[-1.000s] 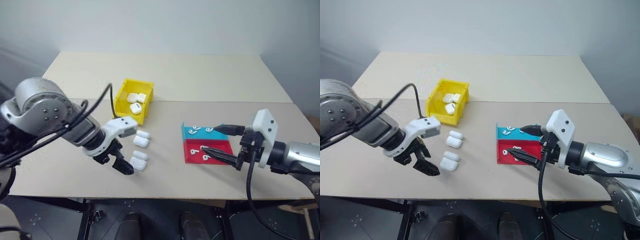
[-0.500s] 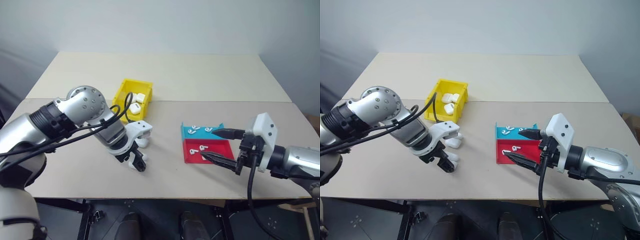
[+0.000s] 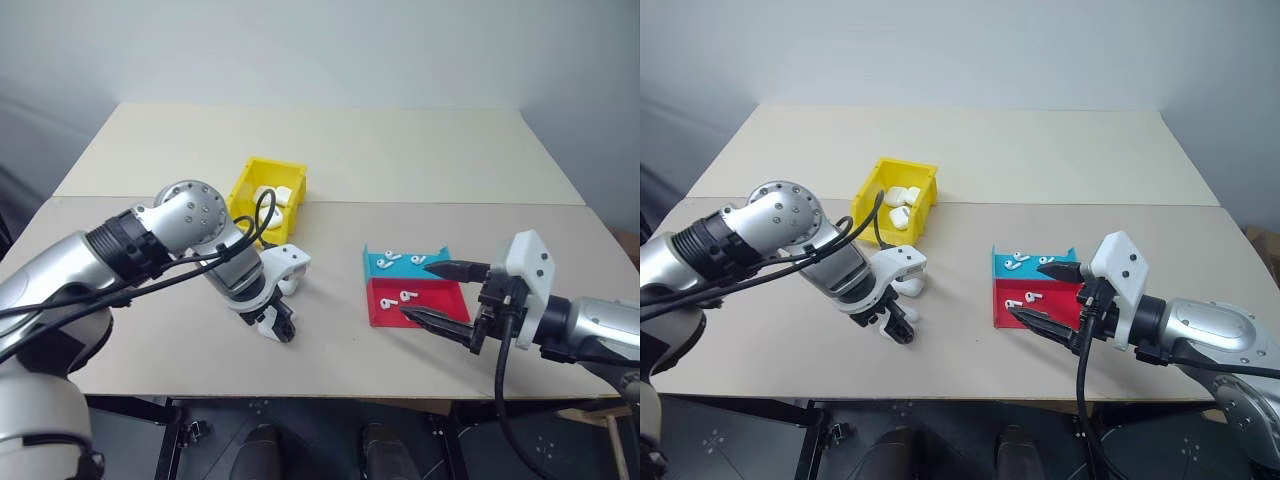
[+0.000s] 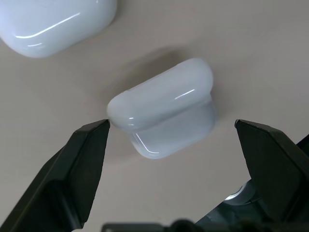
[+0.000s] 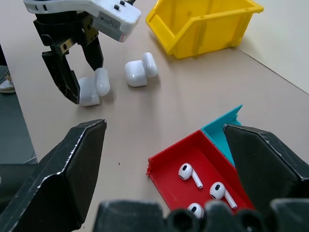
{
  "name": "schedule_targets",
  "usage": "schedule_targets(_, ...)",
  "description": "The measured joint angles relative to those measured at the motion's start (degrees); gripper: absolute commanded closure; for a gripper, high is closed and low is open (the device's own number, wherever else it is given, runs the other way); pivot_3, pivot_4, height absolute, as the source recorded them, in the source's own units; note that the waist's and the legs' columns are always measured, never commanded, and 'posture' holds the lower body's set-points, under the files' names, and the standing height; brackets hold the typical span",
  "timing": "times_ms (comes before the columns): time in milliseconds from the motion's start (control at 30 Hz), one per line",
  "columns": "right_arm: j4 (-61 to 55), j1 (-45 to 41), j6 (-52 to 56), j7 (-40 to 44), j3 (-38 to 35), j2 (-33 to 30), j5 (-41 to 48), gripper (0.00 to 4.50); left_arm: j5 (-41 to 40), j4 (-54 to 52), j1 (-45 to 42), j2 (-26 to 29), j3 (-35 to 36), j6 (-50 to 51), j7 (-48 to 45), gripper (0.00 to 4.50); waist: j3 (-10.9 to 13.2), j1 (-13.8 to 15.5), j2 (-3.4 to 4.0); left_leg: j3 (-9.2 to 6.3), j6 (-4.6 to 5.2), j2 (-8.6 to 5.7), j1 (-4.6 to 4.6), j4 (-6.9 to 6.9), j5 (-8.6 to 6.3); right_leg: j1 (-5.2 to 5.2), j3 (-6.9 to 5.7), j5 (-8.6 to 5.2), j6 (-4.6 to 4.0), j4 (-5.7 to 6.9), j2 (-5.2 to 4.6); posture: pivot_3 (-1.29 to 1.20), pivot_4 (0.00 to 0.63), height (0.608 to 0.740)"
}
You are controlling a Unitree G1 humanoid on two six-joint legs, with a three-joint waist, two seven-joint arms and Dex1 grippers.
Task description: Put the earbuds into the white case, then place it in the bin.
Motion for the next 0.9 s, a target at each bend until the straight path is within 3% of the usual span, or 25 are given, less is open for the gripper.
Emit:
schedule_targets(200, 0.00, 0.07, -0.09, 0.02, 0.06, 0.56, -0.08, 0.03, -0.38, -1.01, 4.02, 0.67, 2.30, -1.61, 4.18, 0.00, -0.01, 0.04, 0.02, 0.00, 0.00, 0.00, 0.13, 0.00, 0.00, 0.13, 0.00, 0.00, 0.00, 0.02, -0.02, 0.00, 0.150, 0.740)
schedule_targets(500, -0.50, 1.26, -0.57, 0.27, 0.05, 0.66, -0.20, 0.03, -0.46, -3.98, 10.86, -1.16, 9.34, -4.00, 11.58, 0.00, -0.05, 0.87, 0.07, -0.02, -0.01, -0.03, 1.15, -0.06, -0.01, 1.35, -0.06, -0.02, -0.02, -0.27, -0.02, 0.00, 0.150, 0.740)
schedule_targets(700, -0.51, 1.56, -1.08, 0.41, 0.05, 0.66, -0.70, 0.00, -0.11, -4.36, 11.23, -1.13, 9.92, -3.94, 12.42, 1.58, -0.04, 0.88, 0.07, -0.03, -0.01, -0.04, 1.08, -0.11, -0.01, 1.34, -0.06, -0.02, -0.01, -0.41, -0.02, 0.00, 0.150, 0.740)
schedule_targets(900, -0.37, 1.15, -1.74, 0.49, 0.10, 0.66, -0.99, 0.00, -0.08, -4.36, 11.09, -0.83, 9.93, -3.66, 11.64, 1.58, -0.04, 0.85, 0.07, -0.03, -0.01, -0.04, 1.02, -0.15, -0.01, 1.34, -0.07, -0.01, -0.01, -0.59, -0.02, 0.00, 0.150, 0.740)
